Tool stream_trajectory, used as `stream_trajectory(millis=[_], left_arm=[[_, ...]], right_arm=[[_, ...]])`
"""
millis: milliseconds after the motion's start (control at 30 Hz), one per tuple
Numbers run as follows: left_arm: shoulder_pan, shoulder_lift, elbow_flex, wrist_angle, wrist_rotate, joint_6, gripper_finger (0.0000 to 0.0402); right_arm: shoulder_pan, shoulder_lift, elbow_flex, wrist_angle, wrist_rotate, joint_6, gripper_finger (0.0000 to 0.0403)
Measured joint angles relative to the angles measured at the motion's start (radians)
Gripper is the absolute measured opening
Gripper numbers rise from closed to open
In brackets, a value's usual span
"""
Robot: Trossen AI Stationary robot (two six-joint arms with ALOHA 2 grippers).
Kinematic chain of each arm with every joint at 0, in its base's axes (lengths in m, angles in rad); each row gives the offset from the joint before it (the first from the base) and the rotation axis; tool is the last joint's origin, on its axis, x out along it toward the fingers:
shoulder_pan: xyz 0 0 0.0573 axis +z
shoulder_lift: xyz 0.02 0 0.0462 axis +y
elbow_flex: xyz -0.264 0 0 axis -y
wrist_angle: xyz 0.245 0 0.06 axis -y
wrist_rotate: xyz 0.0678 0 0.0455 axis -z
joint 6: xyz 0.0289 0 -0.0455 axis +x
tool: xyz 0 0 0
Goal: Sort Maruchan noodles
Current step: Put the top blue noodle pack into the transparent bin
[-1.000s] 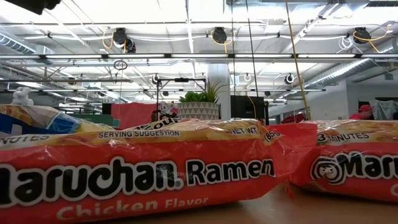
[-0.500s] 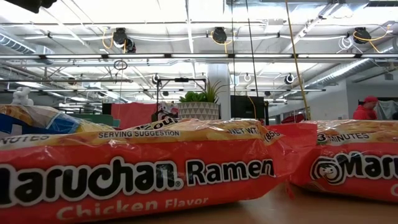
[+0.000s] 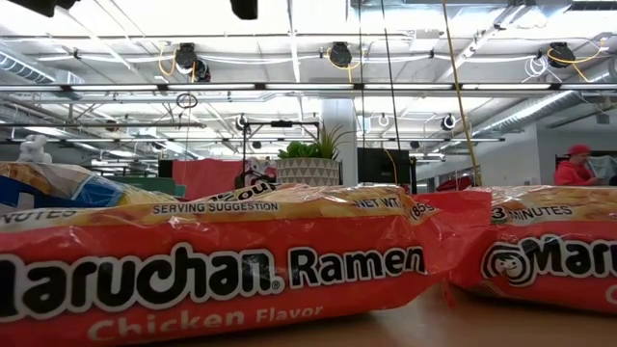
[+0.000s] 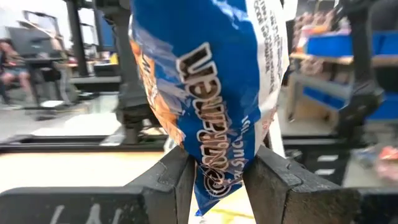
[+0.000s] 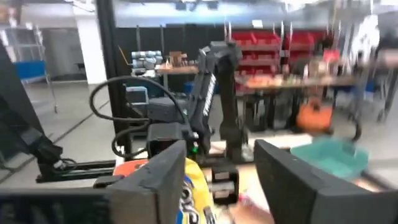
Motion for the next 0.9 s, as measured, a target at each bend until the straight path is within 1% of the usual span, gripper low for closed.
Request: stream_trajectory(millis=[133, 200, 333, 433, 567, 667, 900], left_arm=[[-0.002, 0.0, 0.0, -0.037, -0.058, 0.058, 0.0124], [0.0, 0.0, 0.0, -0.04, -0.066, 0.081, 0.0124], [-0.001, 0.0, 0.0, -0.069, -0.081, 0.091, 0.0124], [0.003, 0.0, 0.0, -0.078, -0.081, 0.09, 0.0124], [0.011, 0.0, 0.0, -0.089, -0.081, 0.055, 0.0124], [0.016, 0.0, 0.0, -0.09, -0.082, 0.026, 0.0124], [0.021, 0.0, 0.0, -0.103, -0.08, -0.02, 0.0124]], right_arm=[[0.009, -0.021, 0.0, -0.128, 0.002, 0.149, 0.023], [0.009, -0.021, 0.0, -0.187, -0.003, 0.201, 0.0244], [-0.026, -0.015, 0.0, -0.258, -0.115, 0.263, 0.0265], [-0.042, -0.008, 0.0, -0.26, -0.186, 0.265, 0.0279], [-0.06, 0.009, 0.0, -0.265, -0.221, 0.256, 0.0291], [-0.073, 0.014, 0.0, -0.264, -0.26, 0.235, 0.0293], [-0.073, 0.015, 0.0, -0.296, -0.264, 0.203, 0.0293]])
